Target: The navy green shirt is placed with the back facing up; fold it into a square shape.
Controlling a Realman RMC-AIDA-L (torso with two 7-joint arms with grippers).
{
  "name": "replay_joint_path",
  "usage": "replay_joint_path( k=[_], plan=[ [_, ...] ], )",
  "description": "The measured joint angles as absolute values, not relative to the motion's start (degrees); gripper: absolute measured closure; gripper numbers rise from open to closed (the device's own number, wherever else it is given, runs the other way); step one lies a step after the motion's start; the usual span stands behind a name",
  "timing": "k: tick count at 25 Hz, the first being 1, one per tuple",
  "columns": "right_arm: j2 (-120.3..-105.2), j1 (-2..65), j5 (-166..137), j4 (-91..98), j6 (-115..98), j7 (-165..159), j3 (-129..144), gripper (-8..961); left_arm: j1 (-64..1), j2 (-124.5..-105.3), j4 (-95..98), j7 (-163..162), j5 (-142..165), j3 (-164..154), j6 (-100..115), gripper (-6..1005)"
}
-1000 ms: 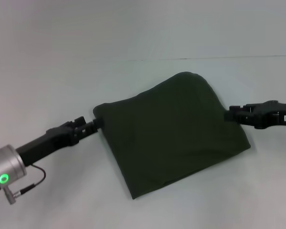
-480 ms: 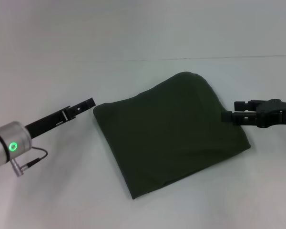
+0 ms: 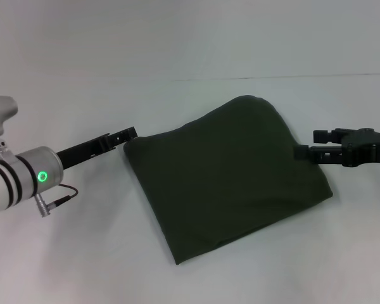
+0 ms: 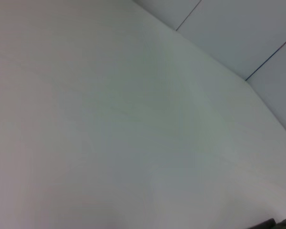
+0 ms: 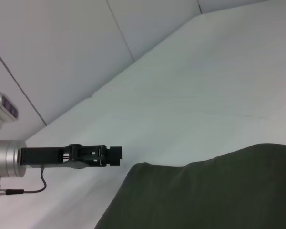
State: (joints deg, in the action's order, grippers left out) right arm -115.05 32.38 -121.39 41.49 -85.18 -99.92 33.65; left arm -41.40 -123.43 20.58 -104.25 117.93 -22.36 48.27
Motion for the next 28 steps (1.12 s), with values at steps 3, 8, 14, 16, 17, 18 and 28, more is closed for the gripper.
replay_joint_path(
  k=[3,8,14,16,17,18,28],
  plan=[
    [-115.05,32.3,-121.4,41.4,-85.2,-99.4,33.0,16,-41.9,-123.74,20.5,-104.7,117.9,-23.5,47.4,93],
    [-115.05,32.2,-121.4,41.0,-85.2,-98.4,32.3,8,-42.6,-123.88,19.2,-104.7,117.7,-25.0,46.1,95],
    [-115.05,32.2,-121.4,40.9,-85.2,-98.4,31.9,8,-43.5,-123.95,18.1,-104.5,117.6,-26.6,45.9,96],
    [-115.05,32.2,-121.4,40.9,-85.2,-98.3,31.9,8,-43.7,-123.94,17.9,-104.4,117.6,-26.9,45.9,95],
    [-115.05,32.2,-121.4,40.9,-85.2,-98.3,31.9,8,-43.8,-123.94,17.8,-104.4,117.6,-27.0,45.8,95],
    [-115.05,32.2,-121.4,40.9,-85.2,-98.3,31.9,8,-43.8,-123.95,17.8,-104.4,117.6,-27.1,45.8,98],
    [-115.13,32.2,-120.6,41.0,-85.2,-98.1,31.9,9,-44.1,-124.01,18.0,-104.2,118.0,-28.2,45.8,131]
  ],
)
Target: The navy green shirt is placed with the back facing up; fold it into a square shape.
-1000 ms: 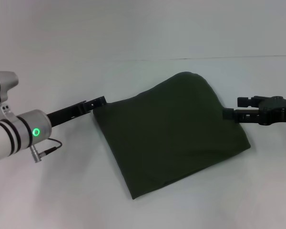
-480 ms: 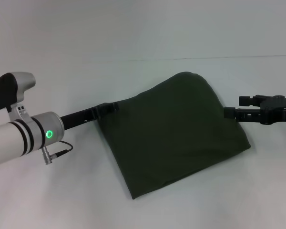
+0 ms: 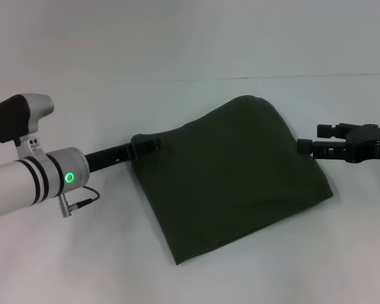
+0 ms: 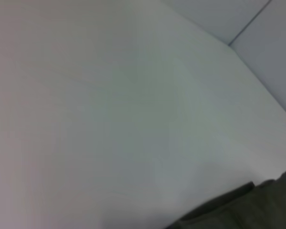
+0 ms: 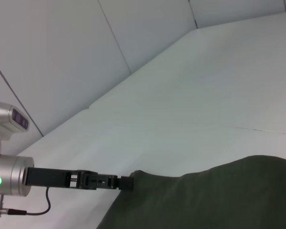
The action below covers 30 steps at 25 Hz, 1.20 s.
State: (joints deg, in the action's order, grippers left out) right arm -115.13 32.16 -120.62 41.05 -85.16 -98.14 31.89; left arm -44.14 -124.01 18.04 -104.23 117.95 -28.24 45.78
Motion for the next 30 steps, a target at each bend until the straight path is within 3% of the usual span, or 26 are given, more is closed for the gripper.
replay_joint_path(
  k=[5,11,16,19,30],
  plan=[
    [-115.13,32.2,-120.6,41.0,-85.2,-97.9,31.5,9,-44.1,-123.94,18.9,-104.2,117.9,-31.9,45.1,147],
    [-115.18,32.3,-120.5,41.0,-85.2,-97.7,31.2,8,-44.3,-123.93,19.1,-104.3,117.9,-32.3,44.9,360],
    [-115.22,32.4,-120.3,41.0,-85.2,-97.6,31.2,8,-44.7,-123.89,19.1,-104.3,117.9,-32.3,44.9,562],
    [-115.26,32.4,-120.0,41.0,-85.2,-97.6,31.2,8,-45.0,-123.8,19.1,-104.4,117.9,-32.4,44.9,806],
    [-116.0,32.2,-118.1,41.0,-84.3,-96.9,31.0,8,-46.4,-122.99,19.6,-104.8,117.7,-32.3,44.9,957]
  ],
)
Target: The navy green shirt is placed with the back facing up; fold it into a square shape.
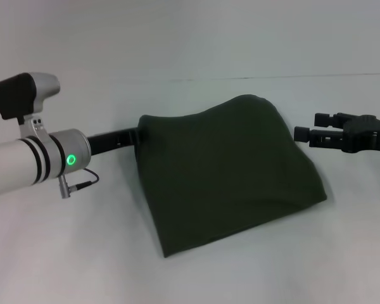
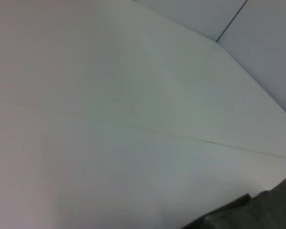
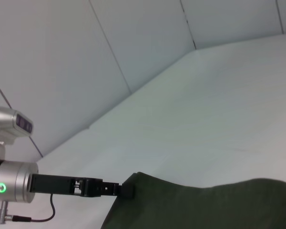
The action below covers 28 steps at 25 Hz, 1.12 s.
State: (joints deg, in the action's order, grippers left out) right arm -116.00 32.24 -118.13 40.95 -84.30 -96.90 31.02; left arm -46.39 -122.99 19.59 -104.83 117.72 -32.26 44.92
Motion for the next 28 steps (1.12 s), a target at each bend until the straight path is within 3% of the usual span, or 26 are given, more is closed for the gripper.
replay_joint_path(
  k=[14,28],
  plan=[
    [-116.63,32.0,-115.5,41.0,-83.5,-95.3,30.8,8,-49.6,-122.15,20.7,-105.0,117.5,-32.3,42.2,958],
    [-117.82,32.6,-115.4,41.0,-82.9,-94.0,30.9,8,-51.1,-123.55,21.8,-104.9,117.2,-32.3,41.4,959]
  ],
)
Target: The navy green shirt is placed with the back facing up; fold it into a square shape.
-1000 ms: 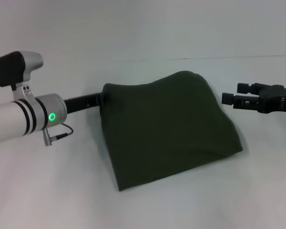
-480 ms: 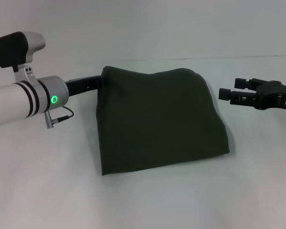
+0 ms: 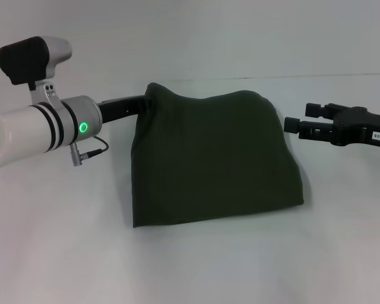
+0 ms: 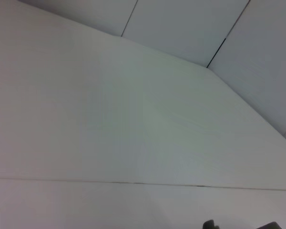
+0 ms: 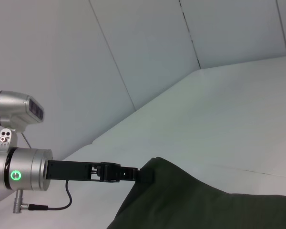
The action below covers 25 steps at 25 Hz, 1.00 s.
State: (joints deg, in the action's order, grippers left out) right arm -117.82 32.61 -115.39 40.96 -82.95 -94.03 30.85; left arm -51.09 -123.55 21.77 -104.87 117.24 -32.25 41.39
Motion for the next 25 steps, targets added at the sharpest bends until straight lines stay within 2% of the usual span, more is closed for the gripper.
replay_joint_path(
  k=[25],
  plan=[
    [-118.2,33.7,-115.3,41.0,-82.3,-93.5,31.4,8,-50.4,-123.34,22.7,-104.1,115.5,-32.2,41.3,952]
  ],
)
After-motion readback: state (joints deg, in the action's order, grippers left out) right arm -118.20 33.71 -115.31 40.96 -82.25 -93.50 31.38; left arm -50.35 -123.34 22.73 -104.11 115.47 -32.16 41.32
